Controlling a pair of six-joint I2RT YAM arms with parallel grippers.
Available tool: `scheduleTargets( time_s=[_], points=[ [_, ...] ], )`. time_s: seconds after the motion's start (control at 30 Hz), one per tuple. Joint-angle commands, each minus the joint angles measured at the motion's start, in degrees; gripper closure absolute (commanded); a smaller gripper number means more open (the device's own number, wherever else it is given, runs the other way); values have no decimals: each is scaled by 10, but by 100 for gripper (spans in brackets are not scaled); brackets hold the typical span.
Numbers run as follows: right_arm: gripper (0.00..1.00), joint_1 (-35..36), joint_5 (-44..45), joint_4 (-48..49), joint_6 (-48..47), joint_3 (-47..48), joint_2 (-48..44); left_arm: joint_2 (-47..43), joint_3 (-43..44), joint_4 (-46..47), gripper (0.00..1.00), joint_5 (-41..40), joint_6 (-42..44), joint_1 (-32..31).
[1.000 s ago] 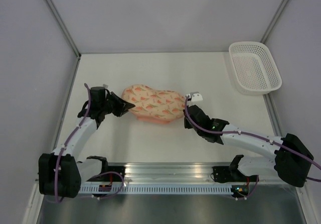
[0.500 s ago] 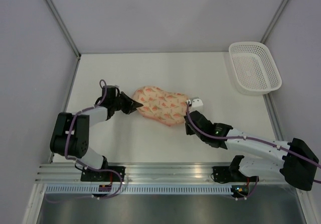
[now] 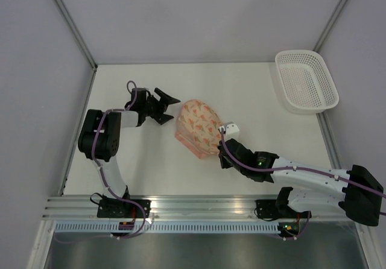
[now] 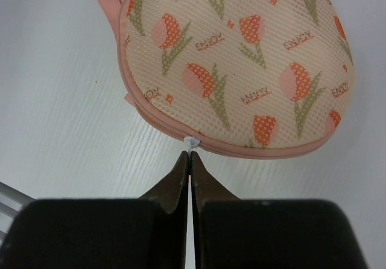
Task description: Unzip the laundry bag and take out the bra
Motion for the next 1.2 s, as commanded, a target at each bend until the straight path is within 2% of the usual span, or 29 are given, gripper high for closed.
scheduleTargets(
  time_s=[0.0, 0.07, 0.2, 0.3, 0.33, 0.47, 0.57, 0.77, 1.03, 1.17],
  points=[
    [99, 4, 6, -9, 8, 4, -7, -27, 2, 19, 0, -30, -11, 3],
    [100, 4, 7, -2, 7, 6, 3, -62, -18, 10, 0, -29, -16, 4],
    [100, 4, -2, 24, 1, 23, 31, -153, -118, -13, 0, -33, -39, -9],
    [99, 4, -16, 46, -7, 39, 56, -263, -202, -41, 0, -67, -55, -34],
    [100, 4, -21, 52, -8, 42, 64, -324, -221, -43, 0, -70, -74, -41],
    [100, 4, -62, 91, -22, 59, 97, -456, -289, -72, 0, -123, -131, -119],
    [100, 4, -94, 128, -36, 70, 109, -506, -315, -74, 0, -141, -169, -166],
    [99, 4, -146, 182, -55, 80, 105, -499, -311, -77, 0, -142, -199, -213],
    [100, 4, -168, 199, -68, 89, 100, -417, -268, -76, 0, -131, -205, -288],
    [100, 4, -175, 196, -72, 88, 97, -402, -255, -85, 0, -170, -198, -292]
  ],
)
